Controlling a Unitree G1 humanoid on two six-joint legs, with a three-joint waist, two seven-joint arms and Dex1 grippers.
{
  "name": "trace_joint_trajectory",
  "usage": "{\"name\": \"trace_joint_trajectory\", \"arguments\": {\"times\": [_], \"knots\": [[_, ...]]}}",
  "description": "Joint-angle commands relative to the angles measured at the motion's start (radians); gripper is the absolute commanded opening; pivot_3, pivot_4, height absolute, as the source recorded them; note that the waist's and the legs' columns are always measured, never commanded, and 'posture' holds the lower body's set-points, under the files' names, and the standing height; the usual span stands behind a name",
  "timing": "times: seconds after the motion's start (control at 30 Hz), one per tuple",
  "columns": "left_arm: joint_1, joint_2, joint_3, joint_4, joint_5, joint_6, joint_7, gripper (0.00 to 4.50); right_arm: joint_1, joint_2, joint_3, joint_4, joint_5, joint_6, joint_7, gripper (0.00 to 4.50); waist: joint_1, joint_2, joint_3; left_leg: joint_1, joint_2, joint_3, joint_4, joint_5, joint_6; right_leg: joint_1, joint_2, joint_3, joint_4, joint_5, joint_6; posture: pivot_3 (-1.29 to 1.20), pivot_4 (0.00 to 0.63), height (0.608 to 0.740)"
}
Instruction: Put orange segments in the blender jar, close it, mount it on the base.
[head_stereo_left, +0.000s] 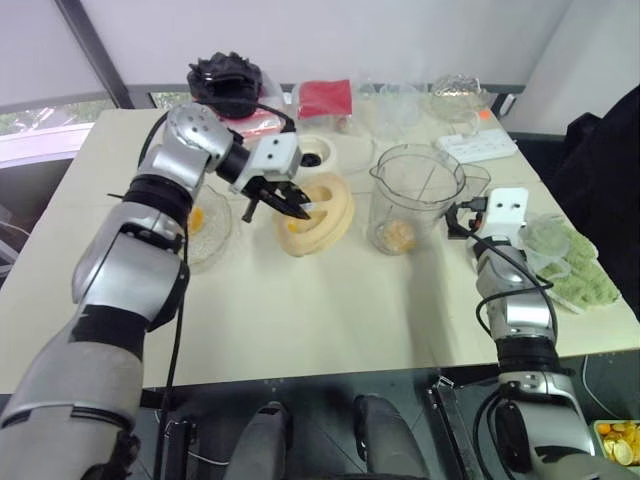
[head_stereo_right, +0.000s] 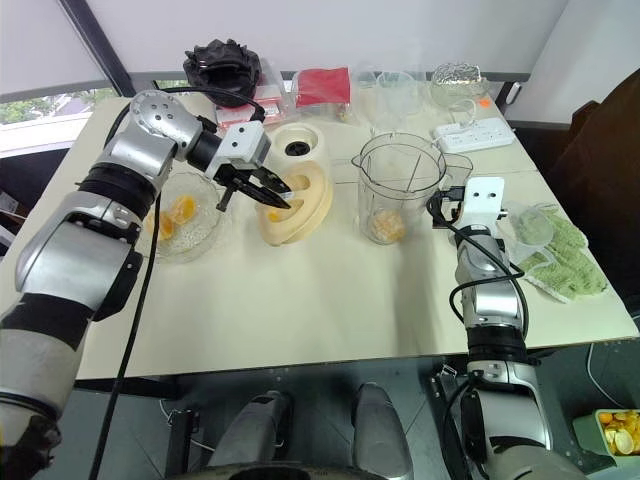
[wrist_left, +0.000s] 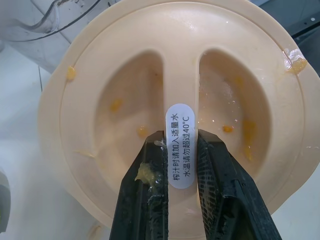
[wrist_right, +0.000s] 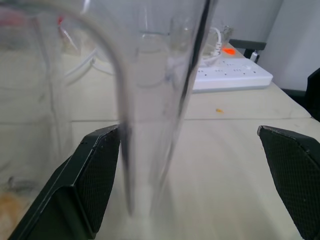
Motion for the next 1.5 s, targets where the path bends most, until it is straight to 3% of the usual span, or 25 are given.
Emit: {"name": "trace_joint_trajectory", "arguments": {"times": [0.03,0.1,0.23,0.33,0.37,0.47,0.9,1.5], "knots": [[-0.017,0.012,0.019,-0.018,-0.023,-0.006,-0.004,0.22,-0.036,-0.001,-0.021,0.041,-0.005,-0.044,0.006,4.5,0.0,0.0,0.0,0.0,0.0,0.0,0.0,0.0,0.0,0.0,0.0,0.0,0.0,0.0,0.0,0.0,0.15,0.74],[-0.018,0.012,0.023,-0.017,-0.021,-0.006,-0.004,0.22,-0.049,0.003,-0.013,0.059,-0.011,-0.058,0.008,4.5,-0.001,0.0,0.0,0.0,0.0,0.0,0.0,0.0,0.0,0.0,0.0,0.0,0.0,0.0,0.0,0.0,0.15,0.74],[-0.017,0.015,0.027,-0.018,-0.022,-0.006,-0.004,0.22,-0.054,0.018,-0.004,0.064,-0.017,-0.072,0.011,2.76,-0.001,0.0,0.0,0.0,0.0,0.0,0.0,0.0,0.0,0.0,0.0,0.0,0.001,0.0,0.0,0.0,0.15,0.74],[-0.017,0.016,0.029,-0.017,-0.021,-0.005,-0.004,0.22,-0.037,0.027,-0.002,0.047,-0.018,-0.073,0.014,1.17,-0.001,0.0,0.0,0.0,0.0,0.0,0.0,0.0,0.0,-0.001,0.0,0.0,0.001,0.0,0.0,0.0,0.15,0.74],[-0.018,0.016,0.03,-0.016,-0.021,-0.005,-0.004,0.22,-0.029,0.029,-0.001,0.038,-0.018,-0.07,0.013,0.92,0.0,0.0,0.0,0.0,0.0,0.0,0.0,0.0,0.0,-0.001,0.0,0.0,0.001,0.0,0.0,0.0,0.15,0.74],[-0.034,0.021,0.037,-0.007,-0.024,0.007,-0.004,0.22,0.01,0.04,0.0,-0.028,-0.01,-0.046,0.011,0.92,0.001,0.0,0.0,0.0,0.0,0.0,0.0,0.0,0.0,-0.001,0.0,0.0,0.002,0.0,0.0,0.0,0.15,0.74],[-0.296,0.08,0.07,0.085,-0.061,0.131,-0.004,0.22,0.264,0.176,0.082,-0.713,-0.015,0.284,-0.072,0.92,-0.004,0.001,0.001,-0.001,0.0,-0.001,0.0,0.0,0.0,-0.003,0.0,0.0,0.003,0.0,0.0,0.0,0.15,0.74],[-0.344,-0.097,-0.064,0.142,0.003,0.034,-0.004,0.22,0.335,0.269,0.294,-0.799,-0.111,0.379,-0.043,0.92,-0.001,0.001,0.001,-0.001,0.0,-0.001,0.0,0.0,0.0,-0.003,0.0,0.0,0.002,-0.001,0.0,0.0,0.15,0.74]]}}
